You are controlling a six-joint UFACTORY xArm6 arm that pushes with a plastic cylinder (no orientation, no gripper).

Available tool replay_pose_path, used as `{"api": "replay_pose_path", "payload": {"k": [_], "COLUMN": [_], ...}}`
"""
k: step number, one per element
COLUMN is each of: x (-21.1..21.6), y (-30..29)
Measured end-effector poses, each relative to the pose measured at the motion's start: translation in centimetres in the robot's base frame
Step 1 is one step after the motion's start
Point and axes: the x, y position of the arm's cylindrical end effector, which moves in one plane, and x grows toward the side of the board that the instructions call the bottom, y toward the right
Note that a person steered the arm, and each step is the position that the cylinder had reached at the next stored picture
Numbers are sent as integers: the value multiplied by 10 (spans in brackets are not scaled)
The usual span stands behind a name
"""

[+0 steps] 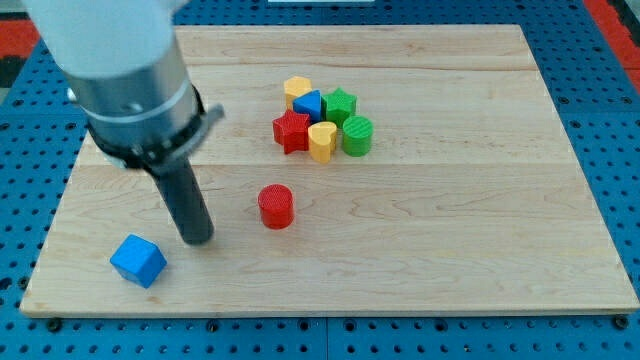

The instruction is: Keep blue cube red circle in a diagonal line

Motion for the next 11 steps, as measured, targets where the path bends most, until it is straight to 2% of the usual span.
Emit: {"api": "replay_pose_path", "payload": {"k": [1, 2, 3, 4, 6, 7, 8, 9, 11], "x": [39, 18, 4, -7, -96, -90, -38, -59, -66], "y": [-7, -31, -26, 54, 113, 139, 148, 83, 46]}}
